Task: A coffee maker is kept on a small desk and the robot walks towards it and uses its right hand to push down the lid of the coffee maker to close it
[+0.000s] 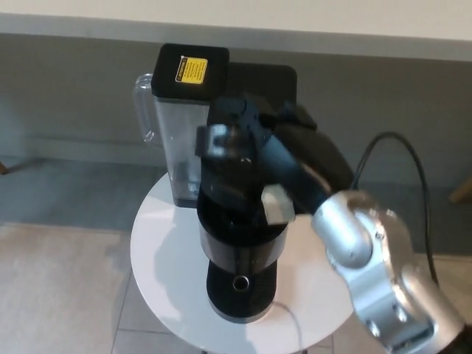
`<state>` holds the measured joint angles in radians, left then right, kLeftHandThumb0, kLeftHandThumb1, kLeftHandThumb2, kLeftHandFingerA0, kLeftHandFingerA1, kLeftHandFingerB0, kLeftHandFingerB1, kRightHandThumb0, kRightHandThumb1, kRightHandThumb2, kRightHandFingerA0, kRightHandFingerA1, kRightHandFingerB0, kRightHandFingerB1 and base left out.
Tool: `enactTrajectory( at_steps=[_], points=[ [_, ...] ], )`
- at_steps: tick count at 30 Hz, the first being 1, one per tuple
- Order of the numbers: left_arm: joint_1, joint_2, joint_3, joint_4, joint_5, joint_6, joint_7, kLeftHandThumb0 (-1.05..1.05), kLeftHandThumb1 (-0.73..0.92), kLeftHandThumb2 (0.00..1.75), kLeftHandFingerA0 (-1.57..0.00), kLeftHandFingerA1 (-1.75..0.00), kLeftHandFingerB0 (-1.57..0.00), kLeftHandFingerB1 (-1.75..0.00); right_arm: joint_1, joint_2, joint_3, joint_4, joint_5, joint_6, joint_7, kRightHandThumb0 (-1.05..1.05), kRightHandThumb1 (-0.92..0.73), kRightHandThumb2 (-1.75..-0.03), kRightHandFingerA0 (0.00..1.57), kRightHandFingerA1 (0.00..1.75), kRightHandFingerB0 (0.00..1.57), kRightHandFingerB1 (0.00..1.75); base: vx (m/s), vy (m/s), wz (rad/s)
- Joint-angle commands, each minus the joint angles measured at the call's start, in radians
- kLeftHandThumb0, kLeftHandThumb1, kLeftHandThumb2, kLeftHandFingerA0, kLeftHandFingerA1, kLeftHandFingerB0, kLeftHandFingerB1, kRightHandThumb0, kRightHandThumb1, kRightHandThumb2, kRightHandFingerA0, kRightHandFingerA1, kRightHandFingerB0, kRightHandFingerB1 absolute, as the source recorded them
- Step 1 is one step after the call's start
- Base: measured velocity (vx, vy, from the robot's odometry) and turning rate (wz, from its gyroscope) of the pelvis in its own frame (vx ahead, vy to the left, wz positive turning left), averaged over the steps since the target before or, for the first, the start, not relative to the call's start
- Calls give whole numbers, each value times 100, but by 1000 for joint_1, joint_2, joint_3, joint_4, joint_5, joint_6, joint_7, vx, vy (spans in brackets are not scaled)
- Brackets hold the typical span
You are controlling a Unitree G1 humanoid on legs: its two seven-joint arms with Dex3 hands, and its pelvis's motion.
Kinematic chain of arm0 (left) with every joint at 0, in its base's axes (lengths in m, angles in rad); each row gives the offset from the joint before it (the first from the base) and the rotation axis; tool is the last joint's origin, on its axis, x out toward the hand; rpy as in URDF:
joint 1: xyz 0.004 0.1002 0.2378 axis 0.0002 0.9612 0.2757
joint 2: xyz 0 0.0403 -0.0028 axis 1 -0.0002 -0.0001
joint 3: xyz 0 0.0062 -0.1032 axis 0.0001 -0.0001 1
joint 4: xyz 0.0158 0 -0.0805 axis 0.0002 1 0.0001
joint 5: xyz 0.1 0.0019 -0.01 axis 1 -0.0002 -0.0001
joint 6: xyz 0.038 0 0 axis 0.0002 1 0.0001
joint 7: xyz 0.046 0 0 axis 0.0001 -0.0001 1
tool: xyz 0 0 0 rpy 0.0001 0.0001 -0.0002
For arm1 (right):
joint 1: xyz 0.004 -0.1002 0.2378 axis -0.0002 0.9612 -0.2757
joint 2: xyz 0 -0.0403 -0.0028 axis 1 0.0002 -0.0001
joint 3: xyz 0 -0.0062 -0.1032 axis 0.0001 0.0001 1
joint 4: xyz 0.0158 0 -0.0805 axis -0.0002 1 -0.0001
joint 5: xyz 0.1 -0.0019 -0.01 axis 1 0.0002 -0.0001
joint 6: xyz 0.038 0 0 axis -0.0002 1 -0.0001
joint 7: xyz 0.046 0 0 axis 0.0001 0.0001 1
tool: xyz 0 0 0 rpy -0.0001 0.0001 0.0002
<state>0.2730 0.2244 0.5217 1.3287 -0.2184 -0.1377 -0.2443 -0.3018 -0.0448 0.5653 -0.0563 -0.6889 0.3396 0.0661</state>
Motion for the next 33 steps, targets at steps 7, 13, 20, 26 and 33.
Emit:
enactTrajectory(
  at_steps=[7, 13, 20, 26, 33],
  points=[
    [-12, 13, -9, -7, -1, -38, 10, -91, 83, 65, -2, -57, 0, -11, 202, -73, 165, 334, -137, -215, -322, -80, -92, -68, 42, 61, 36, 46, -1, 1, 1],
    [-12, 13, -13, -11, 0, -48, 0, -98, 68, 111, -2, -50, 0, -23, 210, -104, 202, 438, -195, -259, -406, -84, -92, -73, 36, 58, 28, 44, 0, 0, 0],
    [-17, 11, -16, -10, -4, -47, 1, -102, 69, 110, -2, -53, 0, -21, 166, -133, 193, 497, -232, -277, -423, -83, -78, -115, 24, 59, 14, 50, 0, 0, 0],
    [-19, 10, -20, -4, 0, -40, 2, -91, 78, 76, -3, -53, 0, -3, 188, -174, 166, 320, -215, -302, -331, -88, -92, -78, 17, 53, 12, 38, 0, 0, 0],
    [12, 0, -15, -7, -9, -53, 2, -94, 66, 111, -2, -51, 0, -26, 479, -230, 60, -550, 34, -168, -13, -87, -92, -77, 13, 55, 21, 42, 0, 0, 0]
  ],
)
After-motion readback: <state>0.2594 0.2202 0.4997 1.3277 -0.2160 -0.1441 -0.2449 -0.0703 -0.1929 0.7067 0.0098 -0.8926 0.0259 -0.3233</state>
